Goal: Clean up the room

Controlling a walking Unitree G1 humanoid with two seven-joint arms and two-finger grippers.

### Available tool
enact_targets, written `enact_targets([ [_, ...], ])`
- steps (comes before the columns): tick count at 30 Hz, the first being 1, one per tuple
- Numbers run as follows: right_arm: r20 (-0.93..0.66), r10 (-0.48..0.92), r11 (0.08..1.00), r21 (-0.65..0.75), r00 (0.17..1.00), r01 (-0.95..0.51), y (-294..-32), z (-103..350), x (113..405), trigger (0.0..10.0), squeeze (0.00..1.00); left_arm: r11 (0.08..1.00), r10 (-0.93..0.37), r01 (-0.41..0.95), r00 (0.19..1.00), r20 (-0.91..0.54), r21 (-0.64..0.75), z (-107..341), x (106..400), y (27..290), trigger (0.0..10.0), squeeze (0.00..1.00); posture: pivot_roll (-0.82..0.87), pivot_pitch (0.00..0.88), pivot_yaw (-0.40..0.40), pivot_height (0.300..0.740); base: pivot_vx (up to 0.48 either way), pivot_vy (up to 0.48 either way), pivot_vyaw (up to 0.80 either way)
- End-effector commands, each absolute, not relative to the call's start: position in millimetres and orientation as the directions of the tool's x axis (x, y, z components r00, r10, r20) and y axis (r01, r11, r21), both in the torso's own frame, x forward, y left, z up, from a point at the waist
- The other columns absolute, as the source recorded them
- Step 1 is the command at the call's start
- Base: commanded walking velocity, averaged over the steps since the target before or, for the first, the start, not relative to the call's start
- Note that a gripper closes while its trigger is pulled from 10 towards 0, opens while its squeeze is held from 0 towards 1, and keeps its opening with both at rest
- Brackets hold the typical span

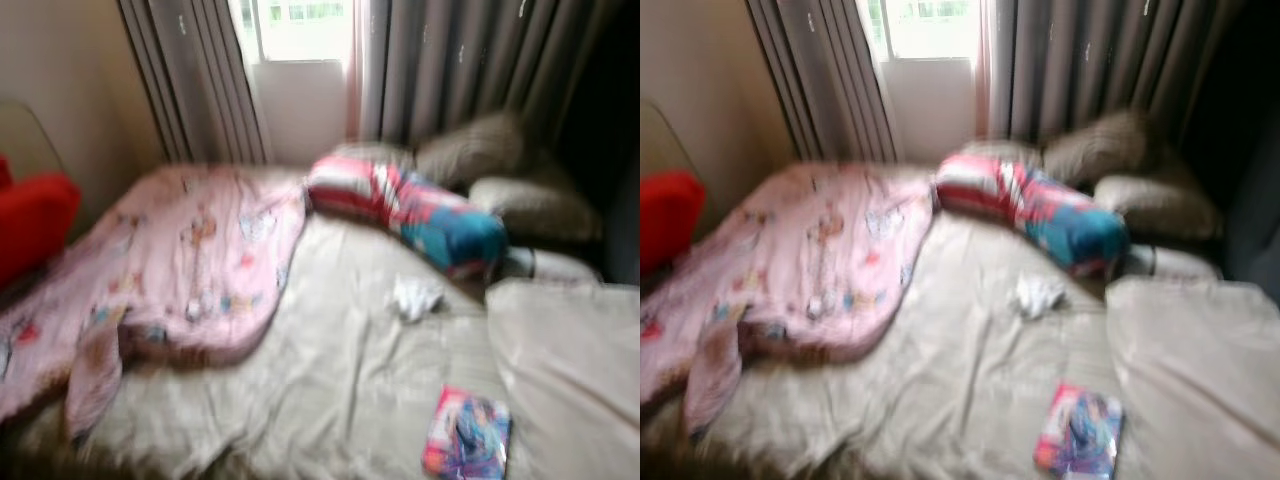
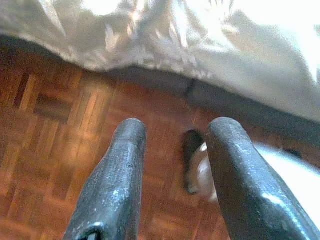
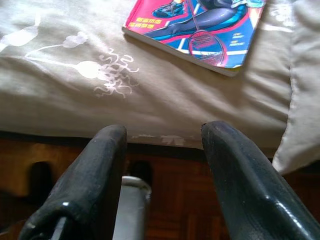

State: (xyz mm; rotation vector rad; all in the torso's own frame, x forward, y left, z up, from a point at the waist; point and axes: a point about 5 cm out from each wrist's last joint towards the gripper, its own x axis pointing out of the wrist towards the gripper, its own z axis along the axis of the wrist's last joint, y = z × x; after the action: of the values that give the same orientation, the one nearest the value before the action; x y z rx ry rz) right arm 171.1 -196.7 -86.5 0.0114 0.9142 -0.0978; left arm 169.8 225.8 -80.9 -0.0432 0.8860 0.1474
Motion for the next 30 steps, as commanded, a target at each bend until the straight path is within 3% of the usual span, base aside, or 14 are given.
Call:
enact_targets([
  [1,-0.789,-0.048,0.997,0.001,0.613,0.078,-183.5,-86.3,175.5,10.0,0.00,0.986,0.138,-0.157,0.601,-0.788,0.052,-81.9,163.0,235.9,10.0,0.00,-0.02,0.030,0.010,0.740,0.000,0.386,0.00],
  [12,-0.791,-0.043,0.998,-0.002,0.610,0.068,-180.4,-86.6,176.1,10.0,0.00,0.986,0.139,-0.157,0.596,-0.791,0.055,-82.9,160.3,236.2,10.0,0.00,-0.02,0.012,0.014,0.740,0.000,0.382,0.00],
  [30,-0.783,-0.057,0.996,0.001,0.620,0.094,-181.9,-84.5,180.3,10.0,0.00,0.987,0.138,-0.153,0.608,-0.782,0.055,-80.6,165.2,236.6,10.0,0.00,0.00,0.103,0.015,0.740,0.000,0.383,0.00],
])
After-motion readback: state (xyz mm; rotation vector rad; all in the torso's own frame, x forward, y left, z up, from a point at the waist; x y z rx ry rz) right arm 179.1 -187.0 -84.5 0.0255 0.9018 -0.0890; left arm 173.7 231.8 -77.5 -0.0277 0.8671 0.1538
